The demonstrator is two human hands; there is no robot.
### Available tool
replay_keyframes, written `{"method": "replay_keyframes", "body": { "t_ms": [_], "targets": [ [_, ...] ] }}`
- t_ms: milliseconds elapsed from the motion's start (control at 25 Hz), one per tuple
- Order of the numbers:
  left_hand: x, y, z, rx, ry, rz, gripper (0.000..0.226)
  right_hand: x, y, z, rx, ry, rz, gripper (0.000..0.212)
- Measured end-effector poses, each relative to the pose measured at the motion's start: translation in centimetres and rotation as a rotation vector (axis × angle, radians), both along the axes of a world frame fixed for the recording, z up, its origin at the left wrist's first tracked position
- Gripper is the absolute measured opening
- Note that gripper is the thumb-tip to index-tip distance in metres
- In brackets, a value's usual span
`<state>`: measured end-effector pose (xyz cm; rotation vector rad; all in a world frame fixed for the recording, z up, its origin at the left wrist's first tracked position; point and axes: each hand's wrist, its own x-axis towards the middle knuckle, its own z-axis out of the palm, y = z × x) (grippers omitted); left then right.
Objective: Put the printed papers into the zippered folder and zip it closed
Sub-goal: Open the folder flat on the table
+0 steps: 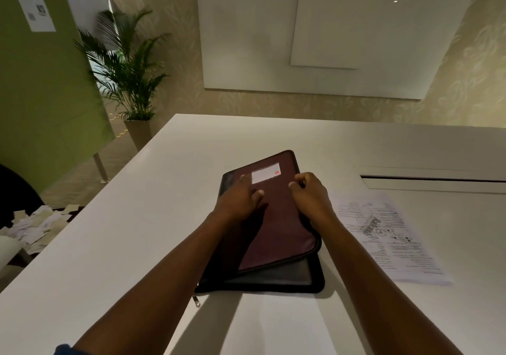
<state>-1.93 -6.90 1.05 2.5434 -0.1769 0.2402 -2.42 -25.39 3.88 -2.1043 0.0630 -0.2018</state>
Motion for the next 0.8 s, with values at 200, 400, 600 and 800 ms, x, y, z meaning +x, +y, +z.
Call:
{"method": "replay_keyframes", "body": {
  "t_ms": [200,400,600,800],
  "targets": [
    [0.6,-0.2,7.2,-0.040,-0.150,-0.088,0.047,0.2,3.8,6.1,0.151,-0.013,0.084,0.031],
    [0.1,2.6,12.8,-0.104,-0.182,-0.054,0.033,0.6,8.9,9.6,0.266,-0.061,0.222,0.032],
    [-0.7,7.0,15.6,0.053,-0.053,0.038,0.031,1.2,13.5,9.6,0.322,-0.082,0.335,0.037],
    [-1.0,11.8,17.5,0.421,0.096,0.174,0.030,1.9,15.9,7.1,0.275,-0.074,0.375,0.030]
  ]
}}
